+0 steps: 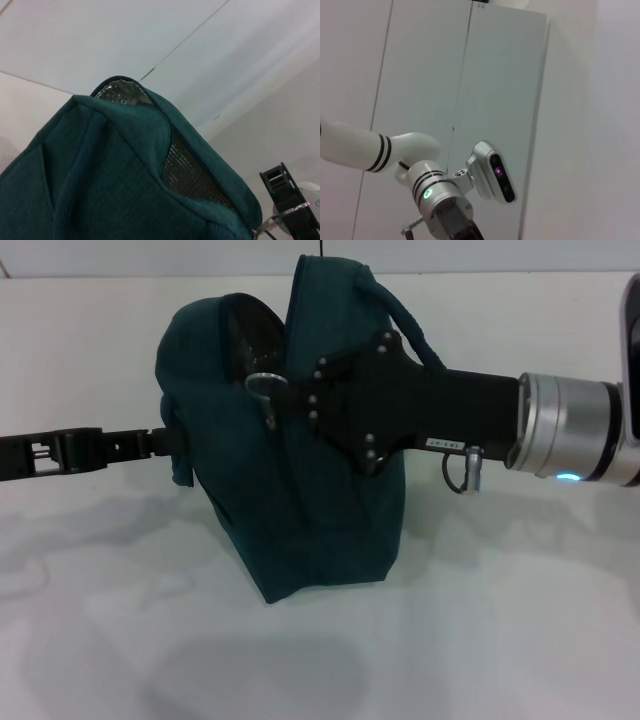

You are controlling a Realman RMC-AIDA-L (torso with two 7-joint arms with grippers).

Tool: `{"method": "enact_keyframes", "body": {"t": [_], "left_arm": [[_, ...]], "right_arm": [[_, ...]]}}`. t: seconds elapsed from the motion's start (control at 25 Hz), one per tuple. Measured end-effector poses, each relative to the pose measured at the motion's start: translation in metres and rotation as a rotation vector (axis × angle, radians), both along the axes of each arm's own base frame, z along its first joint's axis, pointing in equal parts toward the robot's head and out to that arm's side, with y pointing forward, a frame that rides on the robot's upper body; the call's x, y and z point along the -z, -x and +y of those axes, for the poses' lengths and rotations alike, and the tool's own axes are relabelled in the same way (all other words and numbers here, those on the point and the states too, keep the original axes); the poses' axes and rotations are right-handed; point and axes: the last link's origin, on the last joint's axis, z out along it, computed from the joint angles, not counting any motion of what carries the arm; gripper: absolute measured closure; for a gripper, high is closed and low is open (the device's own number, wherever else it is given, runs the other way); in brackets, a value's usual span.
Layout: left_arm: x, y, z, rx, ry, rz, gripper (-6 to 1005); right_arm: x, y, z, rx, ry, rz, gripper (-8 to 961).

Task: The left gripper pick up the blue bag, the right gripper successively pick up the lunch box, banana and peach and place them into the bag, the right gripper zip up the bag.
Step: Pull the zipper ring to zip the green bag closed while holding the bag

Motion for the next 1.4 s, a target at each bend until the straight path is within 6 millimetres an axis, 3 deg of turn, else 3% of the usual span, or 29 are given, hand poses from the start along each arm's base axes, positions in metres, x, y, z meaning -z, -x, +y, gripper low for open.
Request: {"method": "enact_keyframes", "body": {"t": [0.24, 0.48, 1.04, 1.4], "left_arm": [[0.001, -0.001, 0.001, 0.003, 0.004, 0.003, 901], [0.000, -0.002, 0.003, -0.001, -0.001, 0.002, 959], [-0.009, 0.019, 0.016, -0.123, -0.096, 0.009, 942], [-0.008, 0.018, 0.014, -0.064, -0.115, 0.027, 917]], "right_arm": [[0.000, -0.002, -0.002, 0.005, 0.009, 0.005, 929], [-0.001, -0.001, -0.004, -0.004, 0.019, 0.011, 928], [-0.001, 0.001, -0.008, -0.026, 0.036, 0.028, 926], [0.000, 0.001, -0.009, -0.027, 0.040, 0.030, 925]]}}
